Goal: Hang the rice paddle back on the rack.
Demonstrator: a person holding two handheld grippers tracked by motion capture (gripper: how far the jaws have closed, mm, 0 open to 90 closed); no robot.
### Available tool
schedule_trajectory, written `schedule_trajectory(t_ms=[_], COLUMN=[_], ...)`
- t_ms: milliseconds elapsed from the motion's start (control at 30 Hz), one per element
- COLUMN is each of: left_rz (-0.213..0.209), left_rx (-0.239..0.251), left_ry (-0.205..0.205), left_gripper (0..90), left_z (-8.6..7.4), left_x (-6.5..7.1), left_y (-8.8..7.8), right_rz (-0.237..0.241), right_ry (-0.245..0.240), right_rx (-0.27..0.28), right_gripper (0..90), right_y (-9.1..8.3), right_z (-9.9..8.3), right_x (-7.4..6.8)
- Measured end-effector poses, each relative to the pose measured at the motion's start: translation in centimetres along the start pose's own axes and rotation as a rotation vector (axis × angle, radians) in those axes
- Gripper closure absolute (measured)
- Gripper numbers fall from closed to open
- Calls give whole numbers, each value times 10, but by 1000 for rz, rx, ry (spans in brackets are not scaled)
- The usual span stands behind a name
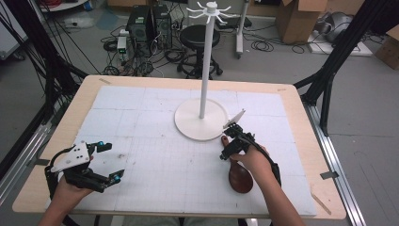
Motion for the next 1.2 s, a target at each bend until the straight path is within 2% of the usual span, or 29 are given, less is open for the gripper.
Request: schedule_trajectory(t_ms=[100,167,300,367,500,600,733,767,867,1067,1200], left_rz=[-1,-2,-5,-4,-4,-5,-4,-5,-4,-3,-4], left_rx=[-3,-3,-5,-6,-9,-10,-9,-9,-12,-13,-15], left_ry=[1,2,4,6,6,5,4,4,5,5,7], left_gripper=[17,17,17,17,17,17,17,17,17,17,17], left_z=[0,0,-1,-1,-1,-1,-1,-1,-1,-1,-2], left_x=[0,0,0,0,0,1,1,1,1,1,1], left_y=[0,0,1,1,1,1,1,2,2,2,2], right_rz=[1,10,2,-3,-17,-2,-4,-12,-1,-13,-24], right_ry=[22,23,20,20,29,44,48,64,72,77,64], right_rx=[-2,-11,-16,-36,-44,-61,-71,-72,-79,-89,-86], right_gripper=[494,517,535,560,561,578,606,612,631,654,652], right_y=[-2,-3,-3,-1,1,3,5,5,7,9,9], right_z=[3,5,7,7,8,8,8,9,9,10,9], right_x=[3,3,2,0,1,1,2,3,3,1,1])
Point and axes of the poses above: each handheld gripper's, and its own axes: y roughly forward along the jaws, z roughly out of its top, x roughly to its right, the point moved 4 cm from there along y, roughly forward along the jaws, and after that the axes turned 6 degrees about -z, right-handed, at the moved point
